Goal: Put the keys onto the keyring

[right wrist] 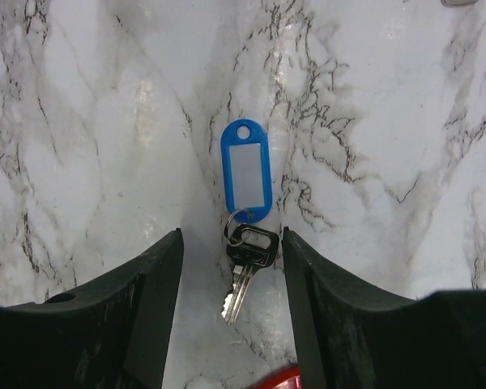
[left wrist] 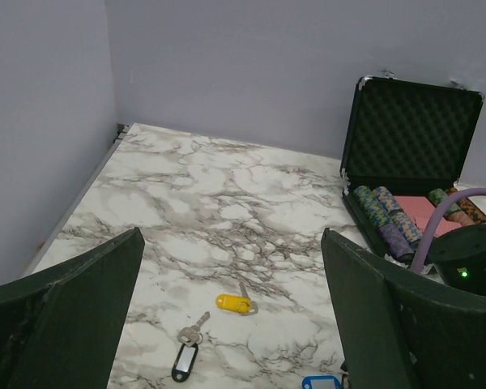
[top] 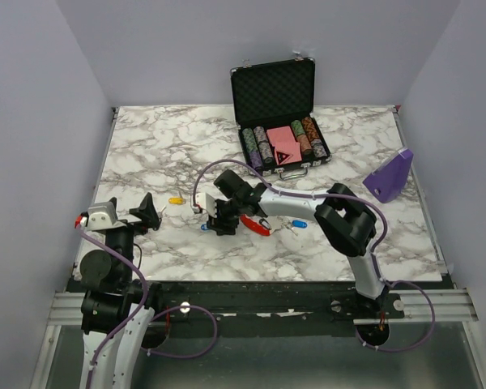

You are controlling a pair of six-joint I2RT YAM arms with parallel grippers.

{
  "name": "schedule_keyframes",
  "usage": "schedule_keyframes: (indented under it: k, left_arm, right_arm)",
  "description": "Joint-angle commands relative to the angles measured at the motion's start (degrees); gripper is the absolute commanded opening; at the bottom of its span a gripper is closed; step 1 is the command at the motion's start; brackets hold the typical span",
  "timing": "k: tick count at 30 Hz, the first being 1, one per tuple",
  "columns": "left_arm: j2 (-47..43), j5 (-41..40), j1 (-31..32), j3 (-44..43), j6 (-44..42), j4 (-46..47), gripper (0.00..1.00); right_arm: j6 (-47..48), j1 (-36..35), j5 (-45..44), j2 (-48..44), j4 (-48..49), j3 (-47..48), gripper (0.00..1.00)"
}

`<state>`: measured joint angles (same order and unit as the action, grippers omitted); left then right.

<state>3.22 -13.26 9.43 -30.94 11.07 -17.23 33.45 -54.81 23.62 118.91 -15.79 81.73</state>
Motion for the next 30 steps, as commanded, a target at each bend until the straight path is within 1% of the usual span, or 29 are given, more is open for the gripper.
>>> schedule_keyframes:
  k: [1, 2, 4, 11, 12, 15, 16, 20, 22, 25, 26, 27, 29, 30]
  left_arm:
    - [-0.41, -0.45, -0.38, 0.53, -0.79, 0.98, 0.99]
    - [-0.32, -0.37, -0.38, 0.62, -0.79, 0.89, 0.99]
    - [-0.24, -0.28, -0.38, 0.53, -0.87, 0.89, 0.99]
    - [-0.24, 0.07, -0.38, 0.53, -0.88, 1.06, 0.99]
    - [-0.15, 0.07, -0.38, 0.53, -0.88, 1.06, 0.99]
    - [-0.15, 0.16, -0.38, 0.62, -0.96, 0.98, 0.99]
    - [-0.06, 0.25, -0.38, 0.62, -0.96, 1.06, 0.99]
    - [-0.15, 0.34, -0.38, 0.62, -0.88, 0.97, 0.99]
    - [-0.15, 0.42, -0.38, 0.62, -0.88, 0.98, 0.99]
    - [-0.15, 0.51, -0.38, 0.62, -0.96, 1.06, 0.99]
    - [-0.15, 0.51, -0.38, 0.7, -0.96, 1.06, 0.99]
    - [-0.15, 0.51, -0.38, 0.62, -0.96, 1.06, 0.99]
    - [-0.06, 0.51, -0.38, 0.62, -0.96, 0.97, 0.99]
    - [-0.15, 0.51, -0.38, 0.62, -0.96, 1.06, 0.99]
  right_arm:
    - [-1.46, -0.48, -0.68, 2.29, 1.47, 2.55, 0.59]
    - [-1.46, -0.48, -0.85, 2.55, 1.47, 2.64, 0.59]
    - [-1.55, -0.48, -0.94, 2.64, 1.47, 2.55, 0.54]
    - [-1.81, -0.39, -0.5, 3.17, 0.85, 3.17, 0.34]
    - [-1.99, -0.56, -0.5, 3.34, 0.76, 3.26, 0.33]
    - [-2.34, -0.48, -0.5, 3.43, 0.76, 3.52, 0.24]
    - [-2.43, -0.48, -0.68, 3.52, 0.76, 3.52, 0.24]
    - [-3.3, -0.48, -1.73, 3.61, 0.85, 3.96, 0.15]
    - [-3.74, -0.48, -2.61, 3.69, 0.94, 4.05, 0.11]
    - [-4.8, -0.48, -3.66, 3.69, 0.94, 4.48, 0.1]
    - [-5.32, -0.48, -3.84, 3.43, 0.85, 4.57, 0.12]
    - [-5.41, -0.48, -3.75, 3.34, 0.5, 4.84, 0.16]
    - [-6.03, -0.39, -3.67, 3.17, 0.24, 5.1, 0.3]
    - [-6.29, -0.48, -3.67, 2.82, 0.23, 5.1, 0.35]
